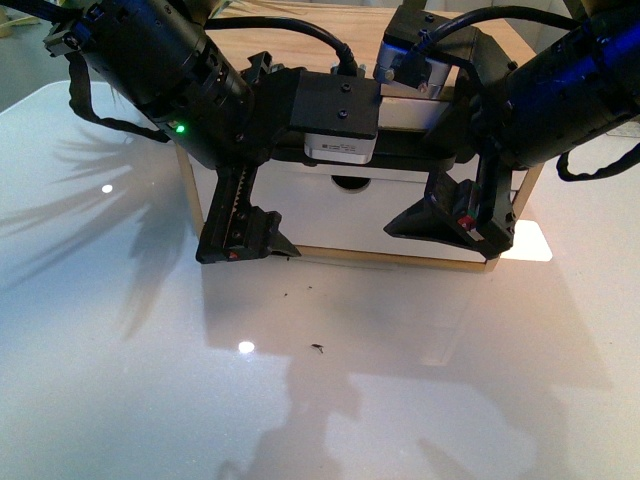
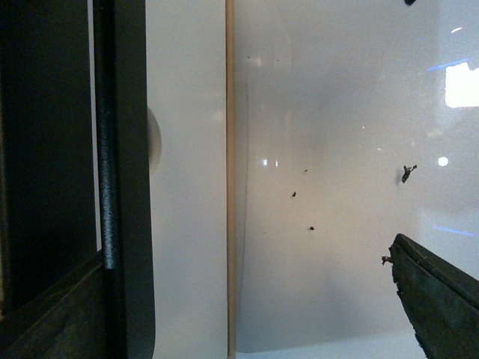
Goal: Pull drawer
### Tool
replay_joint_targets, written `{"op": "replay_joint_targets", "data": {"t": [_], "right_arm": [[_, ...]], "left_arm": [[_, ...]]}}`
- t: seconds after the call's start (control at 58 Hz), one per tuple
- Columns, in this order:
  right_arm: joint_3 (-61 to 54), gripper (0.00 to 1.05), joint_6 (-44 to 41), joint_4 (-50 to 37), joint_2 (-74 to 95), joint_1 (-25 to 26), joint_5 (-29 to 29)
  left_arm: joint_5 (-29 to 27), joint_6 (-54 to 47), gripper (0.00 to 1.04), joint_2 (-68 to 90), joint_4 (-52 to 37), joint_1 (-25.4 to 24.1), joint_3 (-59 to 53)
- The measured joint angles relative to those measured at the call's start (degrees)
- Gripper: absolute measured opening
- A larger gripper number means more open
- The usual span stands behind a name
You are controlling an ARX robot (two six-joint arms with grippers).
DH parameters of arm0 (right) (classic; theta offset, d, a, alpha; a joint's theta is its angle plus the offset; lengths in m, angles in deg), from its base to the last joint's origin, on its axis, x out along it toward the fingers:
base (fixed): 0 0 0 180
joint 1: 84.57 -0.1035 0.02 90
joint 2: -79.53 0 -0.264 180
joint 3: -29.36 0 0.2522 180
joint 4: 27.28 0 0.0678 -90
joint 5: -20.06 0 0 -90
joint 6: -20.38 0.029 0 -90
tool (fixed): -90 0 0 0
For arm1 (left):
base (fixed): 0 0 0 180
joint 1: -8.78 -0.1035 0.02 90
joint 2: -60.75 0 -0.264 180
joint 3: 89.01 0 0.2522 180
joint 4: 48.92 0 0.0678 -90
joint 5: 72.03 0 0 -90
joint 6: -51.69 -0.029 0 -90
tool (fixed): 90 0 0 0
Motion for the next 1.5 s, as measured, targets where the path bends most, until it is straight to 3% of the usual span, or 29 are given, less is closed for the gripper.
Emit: {"op": "replay_joint_targets", "data": {"t": [0.534, 1.069, 1.19, 1.5], "right_arm": [[-2.91, 0.96, -4.44, 10.64, -4.31, -0.02, -4.33], [-17.4, 0.96, -0.2, 9.42, -17.03, -4.5, -5.77], [-20.22, 0.96, 1.44, 6.6, -19.58, -4.94, -6.23], [-28.98, 0.96, 13.81, -3.63, -32.13, -2.86, -10.14]], "left_arm": [[1.07, -5.18, 0.98, -5.25, 6.95, 0.44, -5.46], [1.2, -7.63, 0.98, -19.17, 7.69, 2.21, -21.27], [1.88, -7.06, 0.98, -22.38, 5.07, 2.23, -24.65], [5.79, 4.04, 0.97, -33.27, -13.0, 2.62, -36.17]]}}
